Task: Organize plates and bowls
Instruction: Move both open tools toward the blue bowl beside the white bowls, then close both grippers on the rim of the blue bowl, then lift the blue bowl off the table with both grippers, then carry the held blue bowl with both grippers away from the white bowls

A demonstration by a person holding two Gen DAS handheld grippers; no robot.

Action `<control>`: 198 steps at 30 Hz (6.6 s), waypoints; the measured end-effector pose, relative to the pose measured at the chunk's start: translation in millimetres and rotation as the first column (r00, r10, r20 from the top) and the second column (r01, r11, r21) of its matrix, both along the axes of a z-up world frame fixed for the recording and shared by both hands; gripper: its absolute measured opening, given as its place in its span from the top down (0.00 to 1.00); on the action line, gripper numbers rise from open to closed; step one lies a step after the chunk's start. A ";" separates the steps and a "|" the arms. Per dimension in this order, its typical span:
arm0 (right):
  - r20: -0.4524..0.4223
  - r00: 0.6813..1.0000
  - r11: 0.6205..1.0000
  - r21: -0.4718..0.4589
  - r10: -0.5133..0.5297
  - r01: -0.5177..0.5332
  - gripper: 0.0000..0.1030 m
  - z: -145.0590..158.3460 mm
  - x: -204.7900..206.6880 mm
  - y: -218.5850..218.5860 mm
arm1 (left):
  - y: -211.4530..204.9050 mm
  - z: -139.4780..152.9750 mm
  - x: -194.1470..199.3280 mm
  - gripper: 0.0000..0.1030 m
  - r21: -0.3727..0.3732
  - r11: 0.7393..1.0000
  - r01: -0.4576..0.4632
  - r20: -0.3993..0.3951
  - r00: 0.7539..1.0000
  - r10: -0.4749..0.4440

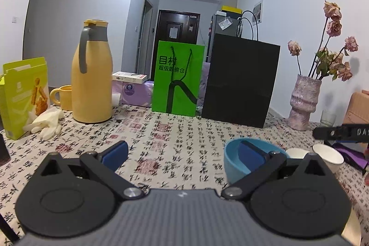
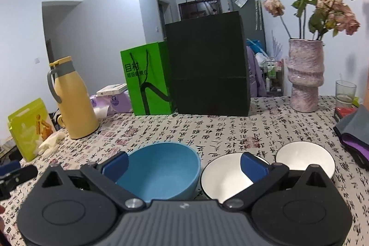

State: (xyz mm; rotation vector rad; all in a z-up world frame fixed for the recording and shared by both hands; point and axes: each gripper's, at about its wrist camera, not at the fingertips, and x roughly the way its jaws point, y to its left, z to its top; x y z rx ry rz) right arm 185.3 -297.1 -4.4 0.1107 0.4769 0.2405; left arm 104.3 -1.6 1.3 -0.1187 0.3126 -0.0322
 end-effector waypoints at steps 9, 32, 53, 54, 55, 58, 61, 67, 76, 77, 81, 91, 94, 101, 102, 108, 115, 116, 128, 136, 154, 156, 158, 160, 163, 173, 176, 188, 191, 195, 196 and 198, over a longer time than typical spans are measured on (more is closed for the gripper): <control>-0.028 0.999 0.999 -0.036 0.037 -0.038 0.00 2.6 26.8 2.5 | -15.8 4.2 35.2 0.00 -0.031 0.999 0.010 -0.025 1.000 -0.010; -0.143 0.989 0.998 -0.047 0.044 -0.051 0.00 -16.0 78.7 -2.5 | -41.2 -12.5 122.0 0.00 -0.088 0.995 -0.046 -0.173 0.984 0.030; -0.186 0.980 0.979 -0.177 0.067 -0.101 0.39 -32.7 102.6 21.3 | -47.1 -44.9 136.4 0.02 -0.105 0.994 0.042 -0.230 0.971 -0.065; -0.189 0.979 0.978 -0.180 0.073 -0.108 0.41 -33.8 104.8 22.4 | -48.5 -45.6 136.0 0.04 -0.098 0.994 0.050 -0.228 0.971 -0.071; -0.194 0.978 0.976 -0.184 0.079 -0.116 0.47 -34.9 107.0 24.6 | -50.3 -46.3 136.0 0.05 -0.090 0.994 0.057 -0.228 0.971 -0.076; -0.213 0.974 0.973 -0.198 0.080 -0.123 0.51 -39.1 112.3 29.8 | -55.4 -49.6 136.9 0.14 -0.067 0.995 0.070 -0.238 0.968 -0.084; -0.226 0.970 0.971 -0.196 0.090 -0.135 0.59 -42.2 115.6 32.4 | -57.4 -53.2 139.5 0.23 -0.068 0.994 0.089 -0.259 0.960 -0.103; -0.255 0.963 0.962 -0.227 0.092 -0.152 0.72 -47.7 121.8 40.7 | -57.6 -58.7 143.9 0.52 -0.092 0.990 0.103 -0.296 0.947 -0.126; -0.273 0.959 0.951 -0.272 0.069 -0.146 0.80 -49.5 125.4 46.7 | -56.1 -63.2 146.9 0.77 -0.156 0.976 0.154 -0.316 0.928 -0.197; -0.277 0.959 0.952 -0.270 0.064 -0.142 0.81 -49.8 125.8 46.5 | -56.1 -63.1 146.9 0.80 -0.161 0.974 0.159 -0.315 0.927 -0.204; -0.268 0.962 0.947 -0.293 0.049 -0.129 0.88 -48.9 125.2 47.9 | -55.4 -63.1 148.1 0.81 -0.174 0.972 0.159 -0.318 0.925 -0.209; -0.239 0.970 0.956 -0.270 0.045 -0.111 0.95 -44.1 118.6 45.6 | -50.3 -63.1 150.5 0.84 -0.203 0.971 0.123 -0.337 0.923 -0.188; -0.234 0.971 0.959 -0.261 0.047 -0.109 0.96 -43.3 116.2 46.4 | -48.6 -61.7 151.3 0.84 -0.210 0.972 0.107 -0.342 0.923 -0.175; -0.214 0.976 0.964 -0.247 0.047 -0.100 0.96 -37.8 111.7 50.0 | -46.0 -51.9 146.1 0.84 -0.205 0.976 0.073 -0.313 0.940 -0.136; -0.211 0.976 0.964 -0.246 0.048 -0.100 0.96 -36.9 111.0 50.7 | -45.5 -50.4 145.4 0.84 -0.207 0.976 0.067 -0.310 0.942 -0.130; -0.190 0.981 0.969 -0.230 0.046 -0.090 0.96 -28.7 104.5 51.4 | -45.3 -39.9 139.0 0.84 -0.200 0.978 0.053 -0.288 0.951 -0.111; -0.166 0.985 0.975 -0.208 0.045 -0.080 0.96 -17.7 93.7 51.7 | -47.3 -25.2 127.5 0.84 -0.172 0.984 0.046 -0.262 0.961 -0.091; -0.162 0.986 0.975 -0.205 0.047 -0.080 0.96 -16.4 91.9 51.6 | -46.6 -22.9 125.3 0.84 -0.171 0.984 0.043 -0.258 0.962 -0.087; -0.112 0.992 0.982 -0.170 0.060 -0.079 0.96 5.1 63.7 59.8 | -39.5 -0.3 97.2 0.84 -0.156 0.988 0.020 -0.218 0.974 -0.054; -0.085 0.993 0.983 -0.158 0.080 -0.092 0.96 14.9 45.9 70.5 | -29.9 7.2 78.5 0.84 -0.153 0.988 -0.001 -0.204 0.979 -0.031; -0.057 0.988 0.978 -0.142 0.146 -0.153 0.96 23.9 23.0 114.5 | 10.2 21.9 39.6 0.84 -0.159 0.984 -0.079 -0.151 0.987 0.055; -0.052 0.987 0.978 -0.138 0.151 -0.156 0.96 25.4 21.1 118.8 | 15.4 22.7 37.1 0.84 -0.164 0.983 -0.087 -0.148 0.987 0.063; -0.048 0.987 0.978 -0.132 0.154 -0.159 0.96 26.5 19.7 124.1 | 20.1 23.8 33.4 0.84 -0.162 0.982 -0.095 -0.143 0.987 0.072; -0.047 0.986 0.977 -0.130 0.163 -0.167 0.96 27.0 18.4 130.9 | 23.9 24.7 28.8 0.84 -0.151 0.983 -0.107 -0.136 0.987 0.087; -0.049 0.983 0.975 -0.130 0.178 -0.183 0.96 26.6 16.8 142.0 | 33.1 25.5 23.4 0.84 -0.150 0.980 -0.127 -0.131 0.986 0.108; -0.050 0.974 0.968 -0.111 0.221 -0.225 0.96 24.4 10.8 175.4 | 66.9 26.7 7.4 0.84 -0.160 0.971 -0.178 -0.124 0.979 0.159; -0.054 0.970 0.964 -0.111 0.235 -0.240 0.96 22.8 9.1 187.6 | 77.1 26.1 3.4 0.84 -0.165 0.967 -0.195 -0.125 0.977 0.175; -0.078 0.957 0.951 -0.112 0.280 -0.288 0.96 17.2 5.1 228.5 | 115.4 21.7 -10.9 0.84 -0.183 0.952 -0.245 -0.131 0.966 0.223; -0.087 0.953 0.948 -0.112 0.291 -0.299 0.96 14.9 4.0 238.1 | 124.5 18.6 -13.7 0.84 -0.191 0.948 -0.256 -0.138 0.963 0.232; -0.106 0.948 0.943 -0.113 0.301 -0.313 0.96 8.4 3.0 251.6 | 137.7 12.0 -19.2 0.84 -0.208 0.940 -0.270 -0.146 0.959 0.243; -0.111 0.946 0.942 -0.113 0.304 -0.316 0.96 6.9 3.0 254.6 | 141.0 10.4 -20.3 0.84 -0.210 0.938 -0.274 -0.148 0.958 0.247; -0.120 0.943 0.940 -0.111 0.311 -0.324 0.96 3.1 2.8 261.6 | 146.8 7.9 -22.1 0.84 -0.212 0.935 -0.284 -0.154 0.955 0.255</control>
